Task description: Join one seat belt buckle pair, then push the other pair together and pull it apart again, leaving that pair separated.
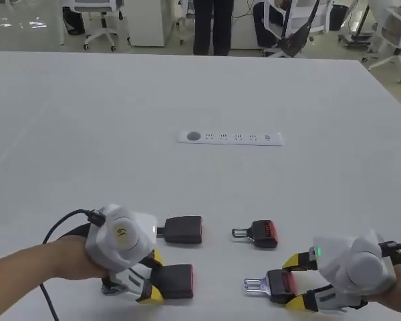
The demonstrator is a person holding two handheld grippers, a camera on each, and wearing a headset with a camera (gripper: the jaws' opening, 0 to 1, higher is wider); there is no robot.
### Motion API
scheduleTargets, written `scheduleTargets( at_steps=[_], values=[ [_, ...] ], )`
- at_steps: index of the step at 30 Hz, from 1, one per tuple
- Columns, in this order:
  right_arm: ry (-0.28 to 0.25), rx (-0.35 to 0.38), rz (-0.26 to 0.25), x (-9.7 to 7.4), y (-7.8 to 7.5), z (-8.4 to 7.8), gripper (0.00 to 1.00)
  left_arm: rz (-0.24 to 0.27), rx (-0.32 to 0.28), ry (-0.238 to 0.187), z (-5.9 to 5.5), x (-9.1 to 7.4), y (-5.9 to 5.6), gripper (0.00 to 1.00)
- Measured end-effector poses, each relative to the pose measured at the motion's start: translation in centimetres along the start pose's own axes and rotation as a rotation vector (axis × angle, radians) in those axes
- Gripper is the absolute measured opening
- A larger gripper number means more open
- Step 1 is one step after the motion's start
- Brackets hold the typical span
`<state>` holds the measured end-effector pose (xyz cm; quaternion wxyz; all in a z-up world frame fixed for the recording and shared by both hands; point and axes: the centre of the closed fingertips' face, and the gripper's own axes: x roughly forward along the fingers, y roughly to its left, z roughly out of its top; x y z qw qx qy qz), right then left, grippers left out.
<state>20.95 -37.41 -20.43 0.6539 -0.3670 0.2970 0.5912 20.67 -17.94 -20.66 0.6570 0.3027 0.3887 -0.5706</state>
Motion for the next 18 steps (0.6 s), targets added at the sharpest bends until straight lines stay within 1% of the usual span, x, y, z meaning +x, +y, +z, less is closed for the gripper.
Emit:
scheduleTargets(
  at_steps=[5,9,12,14,16,17,18],
  values=[
    [0.001,0.001,0.001,-0.01,0.03,0.02,0.32,-0.014,0.009,0.0,0.21,-0.17,-0.24,0.33],
    [0.002,0.0,0.003,-0.05,0.1,0.14,0.32,-0.016,0.025,0.01,0.22,-0.12,-0.35,0.33],
    [0.003,0.0,0.003,-0.11,0.19,0.25,0.32,-0.017,0.02,0.008,0.16,-0.12,-0.3,0.32],
    [0.003,-0.003,0.002,-0.12,0.19,0.27,0.32,-0.016,0.007,0.0,0.24,-0.15,-0.36,0.32],
    [0.003,-0.003,0.003,-0.1,0.15,0.2,0.32,-0.016,0.004,-0.009,0.03,-0.17,-0.17,0.32],
    [0.004,-0.004,0.003,-0.09,0.12,0.16,0.32,-0.016,0.004,-0.012,-0.23,-0.18,0.16,0.32],
    [0.004,-0.004,0.003,-0.08,0.11,0.14,0.32,-0.017,0.004,-0.012,-0.23,-0.16,0.19,0.32]
  ],
)
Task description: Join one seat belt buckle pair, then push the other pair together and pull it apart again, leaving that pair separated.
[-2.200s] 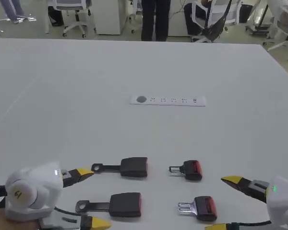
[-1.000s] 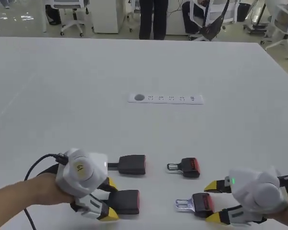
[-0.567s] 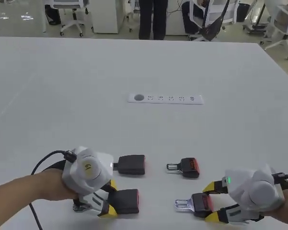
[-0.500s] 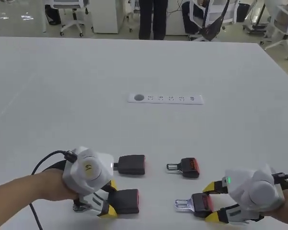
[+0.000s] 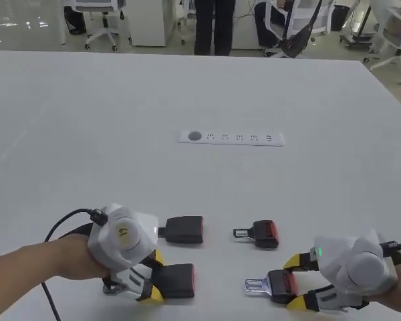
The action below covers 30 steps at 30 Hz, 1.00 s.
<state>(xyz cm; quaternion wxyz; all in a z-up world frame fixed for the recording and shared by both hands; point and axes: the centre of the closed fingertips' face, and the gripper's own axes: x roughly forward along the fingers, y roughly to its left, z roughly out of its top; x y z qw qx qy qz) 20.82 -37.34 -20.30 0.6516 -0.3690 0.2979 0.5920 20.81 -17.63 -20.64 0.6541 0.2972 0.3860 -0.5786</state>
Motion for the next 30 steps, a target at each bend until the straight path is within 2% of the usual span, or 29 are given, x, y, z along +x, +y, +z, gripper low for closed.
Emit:
scheduleTargets(
  at_steps=[10,30],
  values=[
    [0.009,-0.003,0.002,0.03,-0.03,0.02,0.31,-0.013,0.038,0.024,0.04,0.09,-0.21,0.32],
    [0.002,0.003,0.005,0.51,-0.26,0.38,0.31,-0.027,0.044,0.059,0.0,0.15,-0.3,0.32]
  ],
)
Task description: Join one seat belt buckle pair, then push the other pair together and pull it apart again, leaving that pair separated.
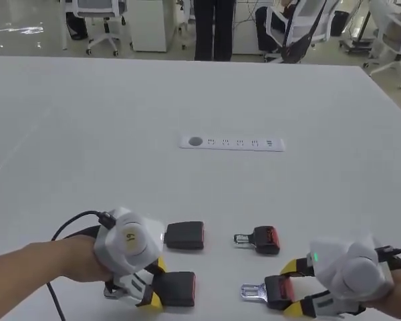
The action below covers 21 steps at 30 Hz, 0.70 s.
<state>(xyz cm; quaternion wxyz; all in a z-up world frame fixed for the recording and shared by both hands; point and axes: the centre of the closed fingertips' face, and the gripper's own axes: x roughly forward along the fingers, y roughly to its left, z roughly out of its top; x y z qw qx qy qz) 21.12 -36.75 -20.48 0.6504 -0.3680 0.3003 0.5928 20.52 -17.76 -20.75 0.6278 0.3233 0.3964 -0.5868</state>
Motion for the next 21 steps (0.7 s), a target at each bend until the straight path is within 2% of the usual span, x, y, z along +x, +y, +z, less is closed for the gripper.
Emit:
scheduleTargets(
  at_steps=[21],
  values=[
    [-0.012,0.024,0.012,1.2,0.4,1.6,0.31,-0.011,0.006,0.015,0.1,0.0,-0.1,0.32]
  ],
)
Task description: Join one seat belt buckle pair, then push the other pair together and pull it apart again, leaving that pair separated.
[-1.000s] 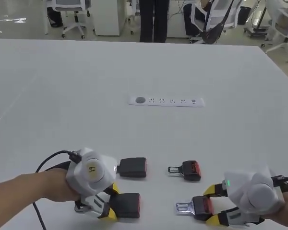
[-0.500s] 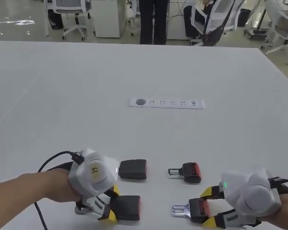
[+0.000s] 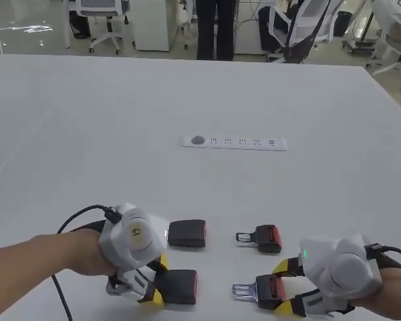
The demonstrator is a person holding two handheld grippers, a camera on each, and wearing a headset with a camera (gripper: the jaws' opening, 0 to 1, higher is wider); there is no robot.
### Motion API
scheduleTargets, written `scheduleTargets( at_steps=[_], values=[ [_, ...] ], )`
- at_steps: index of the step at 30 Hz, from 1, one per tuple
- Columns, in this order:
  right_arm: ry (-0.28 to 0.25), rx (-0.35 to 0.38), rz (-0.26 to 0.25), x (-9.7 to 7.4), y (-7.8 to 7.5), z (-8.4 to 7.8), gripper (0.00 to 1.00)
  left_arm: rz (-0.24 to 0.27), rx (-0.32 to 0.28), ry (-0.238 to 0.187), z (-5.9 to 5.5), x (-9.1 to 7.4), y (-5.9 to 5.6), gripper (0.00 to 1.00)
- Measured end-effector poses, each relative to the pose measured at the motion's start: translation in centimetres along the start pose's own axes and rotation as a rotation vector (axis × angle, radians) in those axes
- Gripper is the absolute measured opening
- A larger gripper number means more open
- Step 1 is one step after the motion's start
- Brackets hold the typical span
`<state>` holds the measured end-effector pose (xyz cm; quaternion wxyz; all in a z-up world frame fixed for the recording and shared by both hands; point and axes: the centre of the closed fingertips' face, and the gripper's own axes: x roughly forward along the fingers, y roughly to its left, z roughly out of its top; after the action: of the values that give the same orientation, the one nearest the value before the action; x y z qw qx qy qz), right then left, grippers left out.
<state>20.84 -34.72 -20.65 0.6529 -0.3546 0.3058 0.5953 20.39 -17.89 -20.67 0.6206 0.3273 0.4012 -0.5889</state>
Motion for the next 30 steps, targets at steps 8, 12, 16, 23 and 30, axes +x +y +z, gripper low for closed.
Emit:
scheduleTargets(
  at_steps=[8,12,16,23,30],
  values=[
    [-0.007,0.0,0.0,0.4,-0.2,0.6,0.31,-0.005,0.008,0.006,0.0,-0.1,0.0,0.32],
    [-0.011,0.0,0.0,0.7,-0.2,1.1,0.31,-0.005,0.007,0.006,0.0,0.0,-0.1,0.32],
    [-0.016,-0.002,0.003,1.1,-0.1,1.7,0.31,-0.005,0.006,0.007,0.0,-0.1,-0.1,0.32],
    [-0.024,-0.007,0.013,1.6,0.1,2.7,0.31,-0.006,0.005,0.007,-0.1,0.0,0.1,0.32],
    [-0.035,-0.012,0.016,2.1,0.1,3.7,0.31,-0.008,0.004,0.008,-0.4,0.1,0.3,0.32]
  ],
)
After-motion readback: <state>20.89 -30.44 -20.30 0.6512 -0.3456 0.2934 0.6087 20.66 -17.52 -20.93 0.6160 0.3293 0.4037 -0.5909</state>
